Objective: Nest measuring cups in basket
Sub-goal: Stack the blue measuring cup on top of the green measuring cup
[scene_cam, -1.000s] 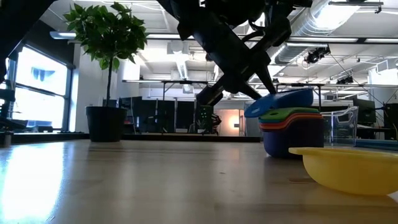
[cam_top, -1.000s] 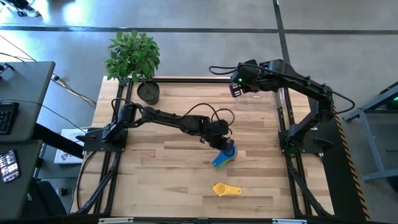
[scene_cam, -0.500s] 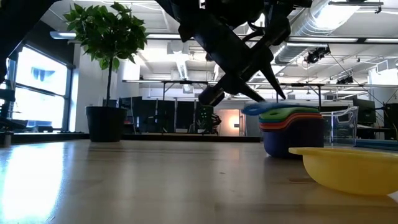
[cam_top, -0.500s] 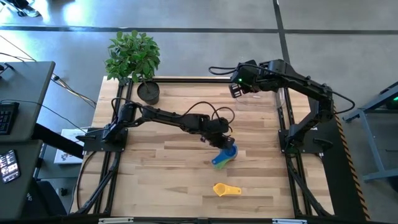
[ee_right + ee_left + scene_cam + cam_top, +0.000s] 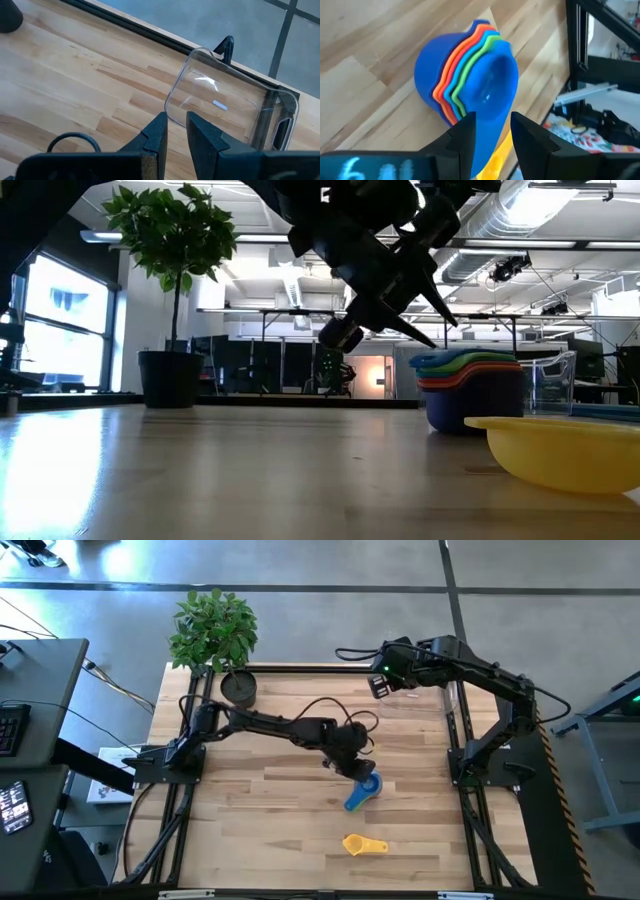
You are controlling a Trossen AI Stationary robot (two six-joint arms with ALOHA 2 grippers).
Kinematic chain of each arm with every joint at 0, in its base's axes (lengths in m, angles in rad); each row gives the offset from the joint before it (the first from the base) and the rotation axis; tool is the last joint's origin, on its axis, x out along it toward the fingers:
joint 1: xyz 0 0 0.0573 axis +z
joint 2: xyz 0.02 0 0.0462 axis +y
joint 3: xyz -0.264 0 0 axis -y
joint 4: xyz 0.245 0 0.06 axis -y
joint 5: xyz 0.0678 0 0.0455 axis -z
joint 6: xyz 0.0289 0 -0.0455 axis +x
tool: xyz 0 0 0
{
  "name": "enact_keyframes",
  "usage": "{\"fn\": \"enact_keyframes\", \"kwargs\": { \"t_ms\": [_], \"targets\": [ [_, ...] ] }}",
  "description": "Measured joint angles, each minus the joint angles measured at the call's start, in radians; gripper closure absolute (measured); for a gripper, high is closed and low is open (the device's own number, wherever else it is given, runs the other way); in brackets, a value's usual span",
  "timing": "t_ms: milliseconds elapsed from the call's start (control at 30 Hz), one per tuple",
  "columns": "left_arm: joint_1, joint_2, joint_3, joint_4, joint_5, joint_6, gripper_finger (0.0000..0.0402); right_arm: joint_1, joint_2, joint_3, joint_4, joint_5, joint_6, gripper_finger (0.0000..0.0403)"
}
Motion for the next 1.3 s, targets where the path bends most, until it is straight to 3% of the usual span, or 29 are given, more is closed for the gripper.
{"fn": "enact_keyframes", "kwargs": {
  "t_ms": [567,900,1300],
  "targets": [
    [-0.010,-0.013,0.000,-0.060,0.071,0.125,0.0289,0.000,0.000,0.000,0.000,-0.017,-0.072,0.0339],
    [-0.024,-0.046,0.000,-0.274,-0.106,0.253,0.0289,0.000,0.000,0.000,0.000,-0.048,-0.090,0.0339],
    [-0.082,-0.026,0.000,-0.260,-0.216,0.244,0.0289,0.000,-0.001,0.000,0.000,-0.045,-0.105,0.0339]
  ]
}}
